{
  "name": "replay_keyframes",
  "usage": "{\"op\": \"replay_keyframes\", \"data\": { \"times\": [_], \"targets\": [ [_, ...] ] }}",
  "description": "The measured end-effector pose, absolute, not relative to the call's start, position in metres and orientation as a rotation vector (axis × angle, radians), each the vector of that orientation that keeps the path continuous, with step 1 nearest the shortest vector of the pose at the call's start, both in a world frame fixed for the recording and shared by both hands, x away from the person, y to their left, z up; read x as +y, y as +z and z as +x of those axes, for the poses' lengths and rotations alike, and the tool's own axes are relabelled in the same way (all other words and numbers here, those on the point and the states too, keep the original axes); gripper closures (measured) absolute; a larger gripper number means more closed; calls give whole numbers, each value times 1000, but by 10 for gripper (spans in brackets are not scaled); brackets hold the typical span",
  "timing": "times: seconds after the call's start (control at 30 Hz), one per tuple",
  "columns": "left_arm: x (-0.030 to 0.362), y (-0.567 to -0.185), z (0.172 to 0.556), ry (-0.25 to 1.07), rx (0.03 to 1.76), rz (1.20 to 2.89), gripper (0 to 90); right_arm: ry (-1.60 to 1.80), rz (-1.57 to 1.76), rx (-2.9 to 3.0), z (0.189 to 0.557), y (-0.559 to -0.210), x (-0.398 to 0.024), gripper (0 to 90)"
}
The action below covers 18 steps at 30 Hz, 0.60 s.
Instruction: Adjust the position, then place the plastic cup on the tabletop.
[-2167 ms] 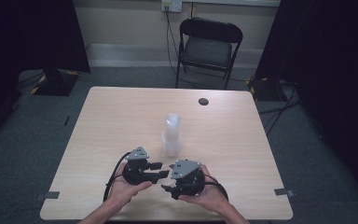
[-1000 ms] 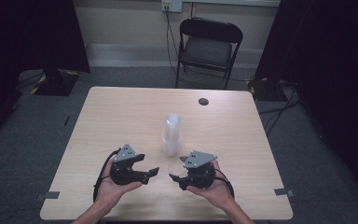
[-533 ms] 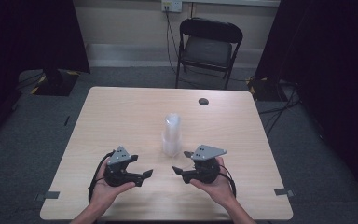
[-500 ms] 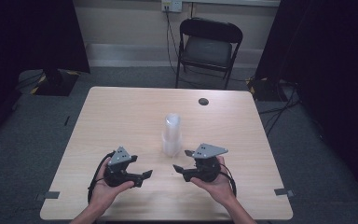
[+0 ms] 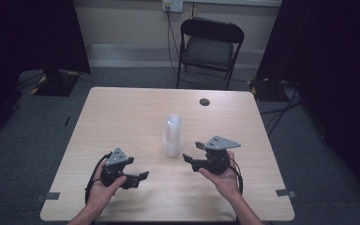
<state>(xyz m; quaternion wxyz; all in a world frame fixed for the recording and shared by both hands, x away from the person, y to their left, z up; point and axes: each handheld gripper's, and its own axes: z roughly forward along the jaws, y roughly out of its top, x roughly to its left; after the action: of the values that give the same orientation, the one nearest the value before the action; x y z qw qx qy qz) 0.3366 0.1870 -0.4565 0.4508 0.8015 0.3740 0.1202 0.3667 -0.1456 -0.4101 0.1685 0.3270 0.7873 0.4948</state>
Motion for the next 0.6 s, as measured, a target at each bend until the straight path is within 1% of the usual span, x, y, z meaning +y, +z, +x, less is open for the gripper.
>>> {"op": "replay_keyframes", "data": {
  "times": [0.17, 0.6],
  "targets": [
    [186, -456, 335, 305, 927, 1980, 162, 1403, 970, 2185, 383, -404, -152, 314],
    [189, -462, 337, 281, 957, 1990, 166, 1383, 1104, 2126, 423, -407, -163, 314]
  ]
}}
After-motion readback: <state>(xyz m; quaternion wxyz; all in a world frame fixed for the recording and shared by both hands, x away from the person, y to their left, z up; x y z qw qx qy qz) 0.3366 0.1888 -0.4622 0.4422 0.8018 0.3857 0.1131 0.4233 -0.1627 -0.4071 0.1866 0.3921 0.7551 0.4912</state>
